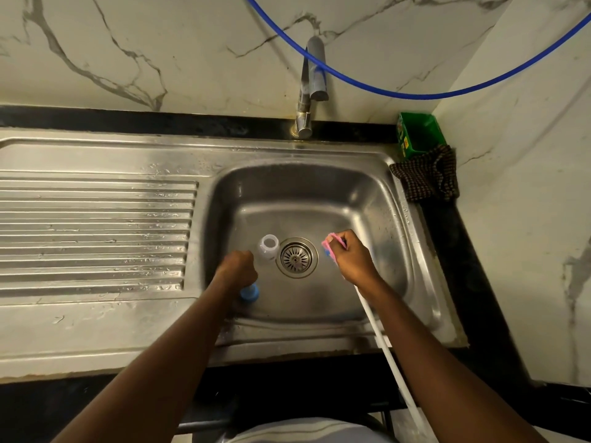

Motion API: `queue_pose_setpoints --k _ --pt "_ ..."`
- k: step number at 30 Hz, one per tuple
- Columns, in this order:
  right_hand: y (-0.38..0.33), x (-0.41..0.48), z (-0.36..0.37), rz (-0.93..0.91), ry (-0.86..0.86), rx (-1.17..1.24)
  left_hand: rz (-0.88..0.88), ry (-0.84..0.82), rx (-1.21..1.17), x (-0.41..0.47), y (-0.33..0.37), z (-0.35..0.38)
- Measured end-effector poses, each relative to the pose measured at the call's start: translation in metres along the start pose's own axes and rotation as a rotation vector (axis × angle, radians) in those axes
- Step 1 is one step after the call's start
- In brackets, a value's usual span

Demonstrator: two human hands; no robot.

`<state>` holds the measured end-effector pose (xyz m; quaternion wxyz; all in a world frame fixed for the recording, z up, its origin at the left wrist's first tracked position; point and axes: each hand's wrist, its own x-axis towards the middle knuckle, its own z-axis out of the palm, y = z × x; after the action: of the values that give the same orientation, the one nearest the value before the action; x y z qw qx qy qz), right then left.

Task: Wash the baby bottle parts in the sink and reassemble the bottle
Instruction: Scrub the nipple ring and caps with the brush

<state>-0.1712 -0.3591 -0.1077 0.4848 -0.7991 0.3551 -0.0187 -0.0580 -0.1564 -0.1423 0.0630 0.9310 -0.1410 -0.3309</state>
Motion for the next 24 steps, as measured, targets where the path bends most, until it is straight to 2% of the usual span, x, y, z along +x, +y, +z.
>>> queue_pose_setpoints --k 4,9,12,15,24 --pt "0.004 0.006 -0.013 0.021 0.043 -0.013 0.126 0.080 0.000 -0.014 0.033 -0.008" --pt "0.013 0.013 -0.028 0.092 0.087 0.005 0.361 0.045 -0.031 -0.014 0.096 0.000" --pt "0.017 0.016 -0.035 0.139 0.111 0.078 0.380 0.102 -0.064 0.007 0.124 0.013" --pt "0.021 0.018 -0.039 0.157 0.119 0.117 0.362 0.090 -0.162 0.032 0.142 0.026" --pt "0.034 0.017 -0.052 0.138 0.183 0.143 0.431 0.048 -0.059 0.087 0.161 0.064"
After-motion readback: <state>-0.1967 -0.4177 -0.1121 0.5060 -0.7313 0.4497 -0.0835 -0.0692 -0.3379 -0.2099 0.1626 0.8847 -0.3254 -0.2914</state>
